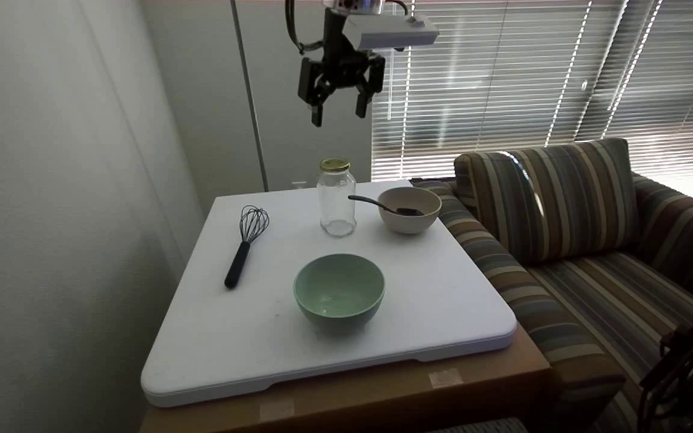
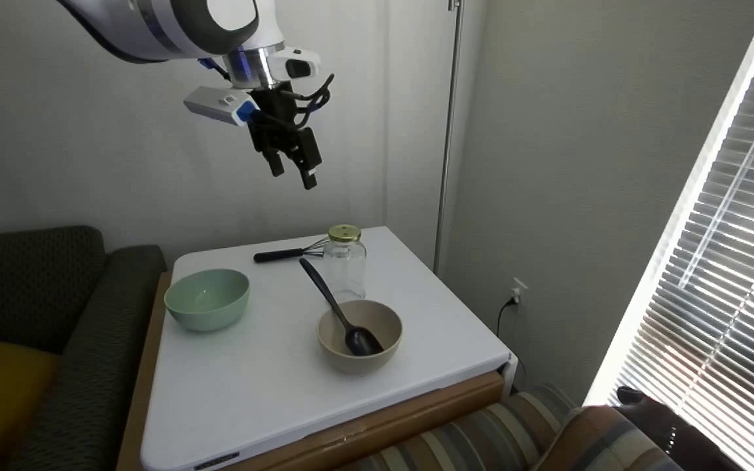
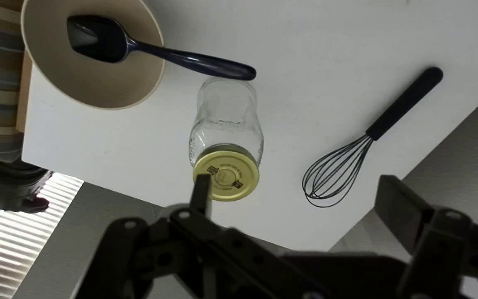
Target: Uncover the jar and put the lid on the table
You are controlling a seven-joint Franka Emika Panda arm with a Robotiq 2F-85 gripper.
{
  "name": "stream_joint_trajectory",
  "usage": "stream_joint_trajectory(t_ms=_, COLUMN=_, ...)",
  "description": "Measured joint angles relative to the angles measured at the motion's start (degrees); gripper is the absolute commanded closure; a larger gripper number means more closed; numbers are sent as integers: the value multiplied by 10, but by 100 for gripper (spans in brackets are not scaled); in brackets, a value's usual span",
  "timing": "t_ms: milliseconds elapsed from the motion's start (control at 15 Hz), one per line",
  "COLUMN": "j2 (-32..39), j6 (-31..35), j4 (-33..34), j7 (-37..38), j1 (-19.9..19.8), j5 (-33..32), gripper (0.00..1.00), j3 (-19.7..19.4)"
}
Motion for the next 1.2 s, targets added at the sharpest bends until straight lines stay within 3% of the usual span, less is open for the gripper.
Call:
stream_joint_trajectory(t_ms=333, j2=72, j6=-10, j4=48, j7=22, j1=7, j5=-18, gripper=0, j3=-59)
stream_joint_trajectory(t_ms=733, j2=157, j6=-69, j4=172, j7=78, j1=-19, j5=76, gripper=0, j3=-62)
stream_joint_trajectory(t_ms=1200, j2=245, j6=-82, j4=289, j7=164, j1=-9, j5=81, gripper=0, j3=-72)
